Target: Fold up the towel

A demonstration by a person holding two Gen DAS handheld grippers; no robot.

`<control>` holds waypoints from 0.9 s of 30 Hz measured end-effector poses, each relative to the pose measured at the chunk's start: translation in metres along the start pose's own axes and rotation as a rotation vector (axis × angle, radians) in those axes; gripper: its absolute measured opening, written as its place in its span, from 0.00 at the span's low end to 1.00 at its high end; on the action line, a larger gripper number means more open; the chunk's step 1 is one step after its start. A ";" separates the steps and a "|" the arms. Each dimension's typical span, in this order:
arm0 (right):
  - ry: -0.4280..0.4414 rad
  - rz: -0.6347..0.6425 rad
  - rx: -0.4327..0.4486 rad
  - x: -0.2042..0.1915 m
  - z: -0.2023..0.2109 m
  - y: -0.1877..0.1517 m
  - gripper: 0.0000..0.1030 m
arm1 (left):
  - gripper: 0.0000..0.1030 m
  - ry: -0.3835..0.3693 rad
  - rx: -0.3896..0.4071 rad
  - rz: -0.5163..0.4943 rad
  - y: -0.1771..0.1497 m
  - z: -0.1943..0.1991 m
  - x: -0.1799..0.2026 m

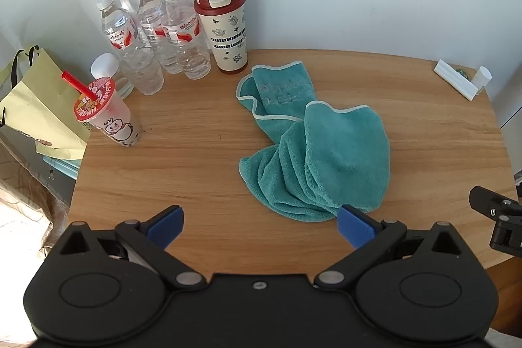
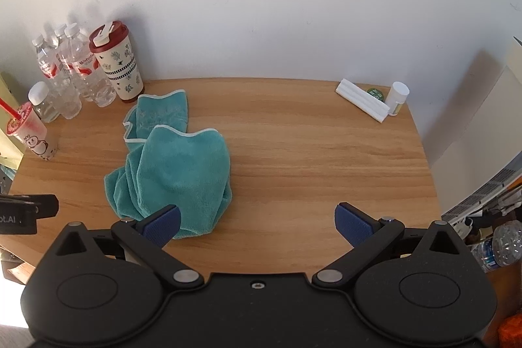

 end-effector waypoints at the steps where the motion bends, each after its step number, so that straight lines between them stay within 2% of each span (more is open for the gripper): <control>1: 0.001 0.001 -0.005 0.000 -0.001 -0.002 0.99 | 1.00 0.001 -0.005 -0.004 0.000 -0.001 0.001; 16: -0.009 -0.002 -0.008 0.001 -0.004 -0.001 0.99 | 1.00 -0.018 -0.013 -0.020 0.003 -0.007 0.003; 20: -0.007 -0.004 -0.004 0.002 -0.007 0.002 0.99 | 1.00 -0.040 -0.021 -0.002 0.008 -0.013 -0.002; 24: -0.019 -0.011 0.011 0.004 -0.013 0.007 0.99 | 1.00 -0.094 -0.018 0.047 0.018 -0.025 -0.014; 27: -0.009 -0.023 0.019 0.004 -0.018 0.011 0.98 | 1.00 -0.101 -0.024 0.079 0.023 -0.034 -0.022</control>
Point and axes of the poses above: each gripper's, at about its wrist camera, not at the fingertips, and z roughly against the way its jaws point, x to its right, y to its top, the point moved 4 cm from there along -z, roughly the way its jaws point, and after that the axes turned 3 degrees about -x, right-handed, at the moved point
